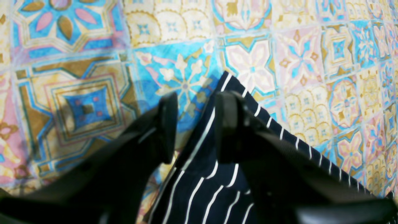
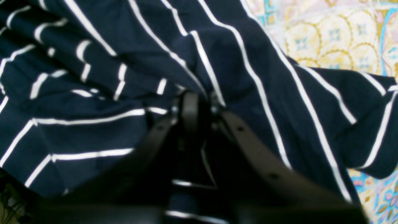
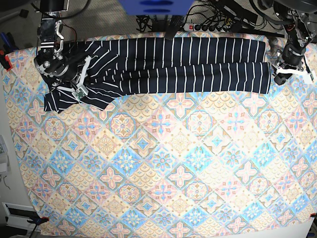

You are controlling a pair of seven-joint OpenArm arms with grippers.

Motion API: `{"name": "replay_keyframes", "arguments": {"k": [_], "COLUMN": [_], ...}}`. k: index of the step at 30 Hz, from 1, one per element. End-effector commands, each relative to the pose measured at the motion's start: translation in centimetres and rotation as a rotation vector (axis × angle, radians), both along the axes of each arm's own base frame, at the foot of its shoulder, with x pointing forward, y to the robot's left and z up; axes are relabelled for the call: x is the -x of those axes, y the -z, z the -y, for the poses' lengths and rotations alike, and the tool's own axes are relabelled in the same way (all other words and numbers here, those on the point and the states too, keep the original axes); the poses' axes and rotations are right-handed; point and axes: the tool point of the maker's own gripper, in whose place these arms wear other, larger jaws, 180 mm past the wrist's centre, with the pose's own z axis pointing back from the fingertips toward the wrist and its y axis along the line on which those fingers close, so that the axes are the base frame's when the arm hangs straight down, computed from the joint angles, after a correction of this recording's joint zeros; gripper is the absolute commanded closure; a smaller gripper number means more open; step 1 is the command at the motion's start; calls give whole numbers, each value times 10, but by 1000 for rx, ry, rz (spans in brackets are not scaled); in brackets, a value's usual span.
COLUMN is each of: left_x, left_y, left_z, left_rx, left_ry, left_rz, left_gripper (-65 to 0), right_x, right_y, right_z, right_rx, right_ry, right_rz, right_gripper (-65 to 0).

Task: Fold the T-shirt properly
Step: 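Smooth the folded strip with the right gripper while left holds its end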

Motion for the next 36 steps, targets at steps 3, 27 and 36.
{"name": "replay_keyframes", "arguments": {"k": [3, 27, 36], "left_x": [-6, -6, -6], "left_y": [-11, -11, -11], "left_z": [-6, -6, -6], "left_rx": [-25, -25, -25], "left_ry": [6, 7, 7], "left_rz": [33, 33, 33], "left_gripper": [-204, -204, -204], "right_x": [5, 60, 57], "right_y": [-4, -15, -20], "right_z": [2, 6, 7], "right_rx": [3, 47, 45], "right_ry": [-7, -47, -40], "right_rz": [10, -32, -14], "right_gripper": [0, -4, -178]}}
